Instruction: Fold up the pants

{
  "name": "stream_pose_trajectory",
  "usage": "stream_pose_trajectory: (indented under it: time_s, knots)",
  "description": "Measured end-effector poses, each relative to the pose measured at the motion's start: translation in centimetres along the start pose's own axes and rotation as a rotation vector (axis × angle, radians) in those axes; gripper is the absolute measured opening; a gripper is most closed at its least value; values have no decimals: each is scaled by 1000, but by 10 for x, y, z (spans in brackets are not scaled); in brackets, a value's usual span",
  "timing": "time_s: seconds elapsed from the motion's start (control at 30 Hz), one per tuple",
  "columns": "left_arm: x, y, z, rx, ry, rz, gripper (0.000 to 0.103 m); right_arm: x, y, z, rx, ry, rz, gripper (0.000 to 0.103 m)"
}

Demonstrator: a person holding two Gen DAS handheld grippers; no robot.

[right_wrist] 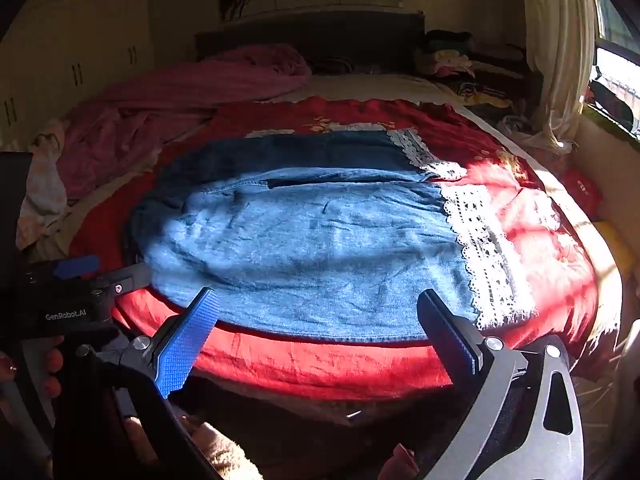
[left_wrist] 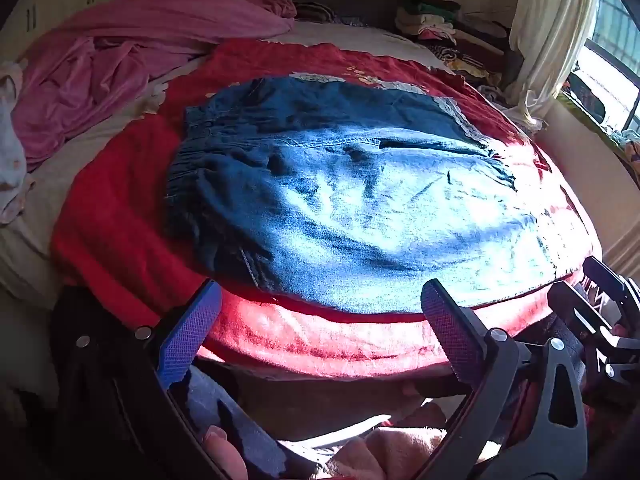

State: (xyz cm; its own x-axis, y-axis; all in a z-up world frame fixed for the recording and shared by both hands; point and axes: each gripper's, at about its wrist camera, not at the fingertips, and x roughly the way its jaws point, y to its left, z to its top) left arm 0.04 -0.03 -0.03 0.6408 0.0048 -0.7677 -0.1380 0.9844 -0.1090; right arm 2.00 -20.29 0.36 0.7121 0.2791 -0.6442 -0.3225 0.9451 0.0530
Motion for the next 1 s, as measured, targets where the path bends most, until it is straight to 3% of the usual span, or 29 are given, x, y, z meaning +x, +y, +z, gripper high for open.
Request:
stream_pose_trajectory:
  time_s: [1.0]
  knots:
    - [-6, -1, 4, 7, -12, -13, 94, -5, 5, -1, -6, -7, -4, 99]
